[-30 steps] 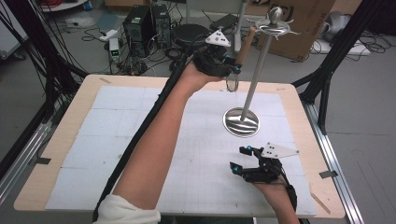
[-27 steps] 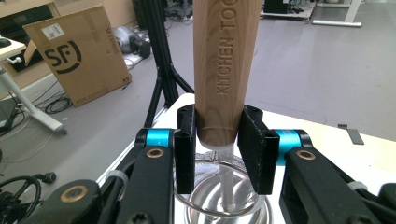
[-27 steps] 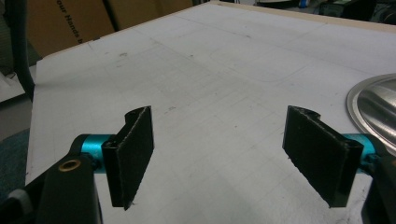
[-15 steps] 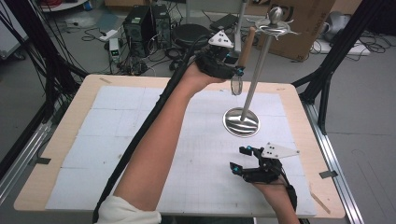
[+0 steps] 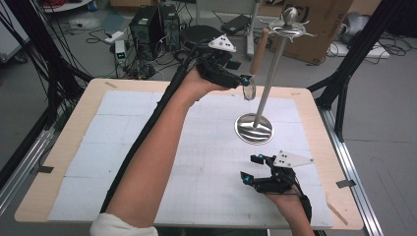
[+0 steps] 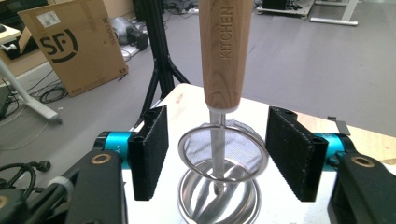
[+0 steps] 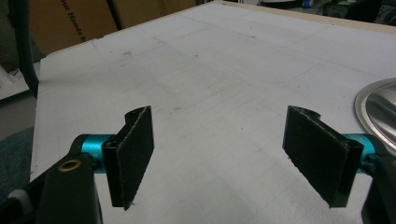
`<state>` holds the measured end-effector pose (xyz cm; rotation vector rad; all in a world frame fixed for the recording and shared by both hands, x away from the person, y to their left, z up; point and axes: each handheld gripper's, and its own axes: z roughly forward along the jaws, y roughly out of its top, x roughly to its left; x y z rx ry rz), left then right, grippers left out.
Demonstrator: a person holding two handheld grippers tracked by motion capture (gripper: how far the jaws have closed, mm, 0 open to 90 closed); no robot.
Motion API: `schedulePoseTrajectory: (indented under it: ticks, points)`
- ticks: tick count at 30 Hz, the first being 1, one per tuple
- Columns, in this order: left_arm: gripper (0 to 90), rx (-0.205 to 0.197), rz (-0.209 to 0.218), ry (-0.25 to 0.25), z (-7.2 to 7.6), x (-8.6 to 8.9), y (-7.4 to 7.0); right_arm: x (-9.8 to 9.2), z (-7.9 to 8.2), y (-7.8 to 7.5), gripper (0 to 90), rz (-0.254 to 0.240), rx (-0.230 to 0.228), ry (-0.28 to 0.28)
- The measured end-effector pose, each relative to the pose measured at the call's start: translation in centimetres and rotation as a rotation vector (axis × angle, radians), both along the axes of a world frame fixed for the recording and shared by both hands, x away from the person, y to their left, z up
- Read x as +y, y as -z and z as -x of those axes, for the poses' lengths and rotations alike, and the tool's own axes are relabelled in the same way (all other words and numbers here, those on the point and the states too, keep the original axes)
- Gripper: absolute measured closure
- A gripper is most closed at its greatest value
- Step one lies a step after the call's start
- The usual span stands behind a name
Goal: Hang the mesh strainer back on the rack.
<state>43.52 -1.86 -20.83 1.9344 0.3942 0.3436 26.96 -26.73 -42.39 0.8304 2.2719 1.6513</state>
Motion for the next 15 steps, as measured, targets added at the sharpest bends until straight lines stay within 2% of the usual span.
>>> schedulePoseTrajectory:
  ticks: [5,9,13,15]
  points:
    - [36.9,-0.010,0.007,0.023,0.7,1.1,-0.2,-0.1,0.0,-0.1,24.0,-0.003,-0.001,0.005]
    - [35.9,-0.013,0.029,0.012,1.0,2.4,-0.1,-0.1,0.1,-0.1,24.0,-0.003,0.001,0.006]
    - [31.9,0.002,0.007,-0.004,1.1,3.9,0.0,0.1,0.1,0.0,24.0,0.001,0.004,0.001]
    - [29.8,-0.012,0.009,-0.007,1.3,4.7,0.1,0.2,0.1,0.0,24.0,0.004,0.004,-0.002]
